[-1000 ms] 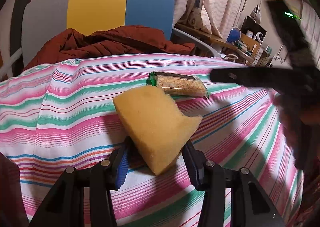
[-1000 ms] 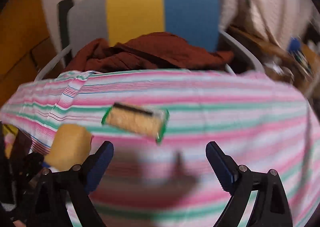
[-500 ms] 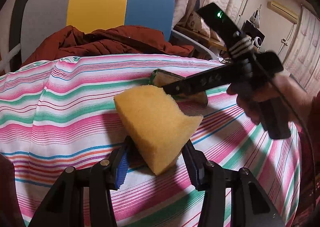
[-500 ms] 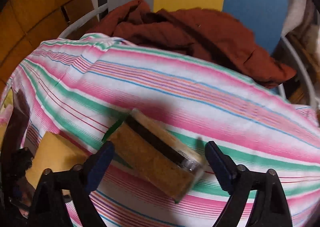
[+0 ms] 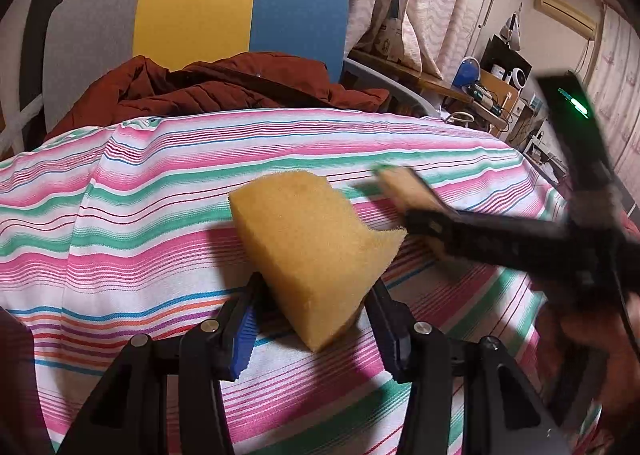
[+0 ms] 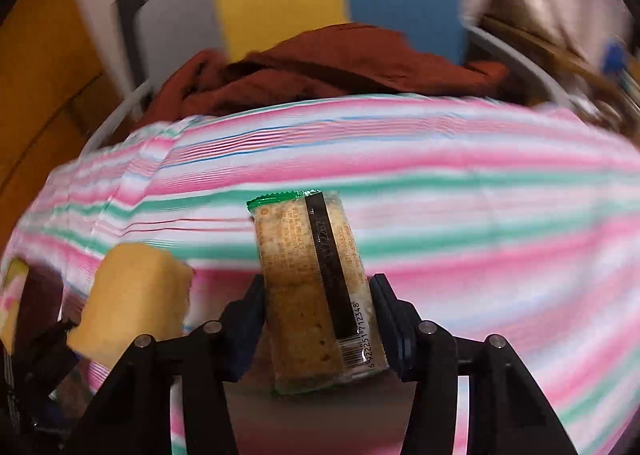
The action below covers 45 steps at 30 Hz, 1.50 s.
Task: Organize objects
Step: 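Carry the sponge with left while right carries the cracker packet into the tray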
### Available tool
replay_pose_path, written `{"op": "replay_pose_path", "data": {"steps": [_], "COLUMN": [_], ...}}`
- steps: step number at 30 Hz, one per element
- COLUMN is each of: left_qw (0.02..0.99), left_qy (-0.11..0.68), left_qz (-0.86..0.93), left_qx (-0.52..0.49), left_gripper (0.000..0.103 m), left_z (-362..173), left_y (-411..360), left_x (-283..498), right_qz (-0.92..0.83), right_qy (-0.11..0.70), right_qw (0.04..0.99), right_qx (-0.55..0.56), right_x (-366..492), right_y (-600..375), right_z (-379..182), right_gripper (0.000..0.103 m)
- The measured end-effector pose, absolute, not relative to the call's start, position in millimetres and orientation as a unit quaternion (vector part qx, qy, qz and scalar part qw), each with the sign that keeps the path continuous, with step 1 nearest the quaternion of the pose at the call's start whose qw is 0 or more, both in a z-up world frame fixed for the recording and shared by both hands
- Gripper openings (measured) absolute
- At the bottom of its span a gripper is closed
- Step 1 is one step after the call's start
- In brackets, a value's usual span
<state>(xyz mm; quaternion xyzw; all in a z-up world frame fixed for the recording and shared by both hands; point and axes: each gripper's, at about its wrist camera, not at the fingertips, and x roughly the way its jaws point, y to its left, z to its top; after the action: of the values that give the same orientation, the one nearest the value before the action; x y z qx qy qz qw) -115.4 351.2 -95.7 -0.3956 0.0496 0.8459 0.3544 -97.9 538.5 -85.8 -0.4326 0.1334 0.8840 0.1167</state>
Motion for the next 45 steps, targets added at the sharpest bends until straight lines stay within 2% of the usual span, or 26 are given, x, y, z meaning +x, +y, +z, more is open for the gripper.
{"op": "replay_pose_path", "data": {"steps": [5,10,13,15,18,22,23,26,45], "left_qw": [0.353,0.319,0.319,0.307,0.283,0.270,0.270,0.268,0.300], "left_qy": [0.061,0.118,0.089,0.064,0.059,0.080,0.079,0.067,0.117], "left_qz": [0.845,0.853,0.858,0.857,0.856,0.860,0.861,0.866,0.879], "left_qx": [-0.397,-0.395,-0.393,-0.409,-0.428,-0.426,-0.423,-0.417,-0.353], "left_gripper": [0.053,0.061,0.063,0.068,0.070,0.066,0.057,0.048,0.046], "left_z": [-95.0,-86.9,-76.7,-75.8,-80.8,-88.9,-89.4,-90.8,-79.3], "left_y": [354.6,370.1,372.8,374.6,380.7,384.8,384.0,376.9,335.2], "left_x": [-113.1,-103.9,-103.2,-112.1,-124.2,-128.0,-127.2,-127.9,-57.5], "right_qz": [0.879,0.876,0.877,0.878,0.878,0.879,0.879,0.879,0.885], "right_qy": [0.123,0.127,0.123,0.129,0.136,0.136,0.135,0.135,0.141], "right_qw": [0.214,0.236,0.239,0.238,0.236,0.238,0.238,0.240,0.273], "right_qx": [-0.407,-0.400,-0.398,-0.395,-0.393,-0.391,-0.391,-0.389,-0.349], "right_x": [-48.0,-43.9,-41.6,-40.2,-40.2,-40.3,-40.3,-40.3,-6.7], "right_y": [526.2,524.2,524.4,526.5,529.0,526.7,526.4,525.4,504.4], "right_z": [-87.0,-87.9,-87.9,-88.6,-90.0,-91.0,-91.3,-92.0,-75.6], "right_gripper": [0.052,0.052,0.052,0.052,0.052,0.052,0.052,0.052,0.051]}}
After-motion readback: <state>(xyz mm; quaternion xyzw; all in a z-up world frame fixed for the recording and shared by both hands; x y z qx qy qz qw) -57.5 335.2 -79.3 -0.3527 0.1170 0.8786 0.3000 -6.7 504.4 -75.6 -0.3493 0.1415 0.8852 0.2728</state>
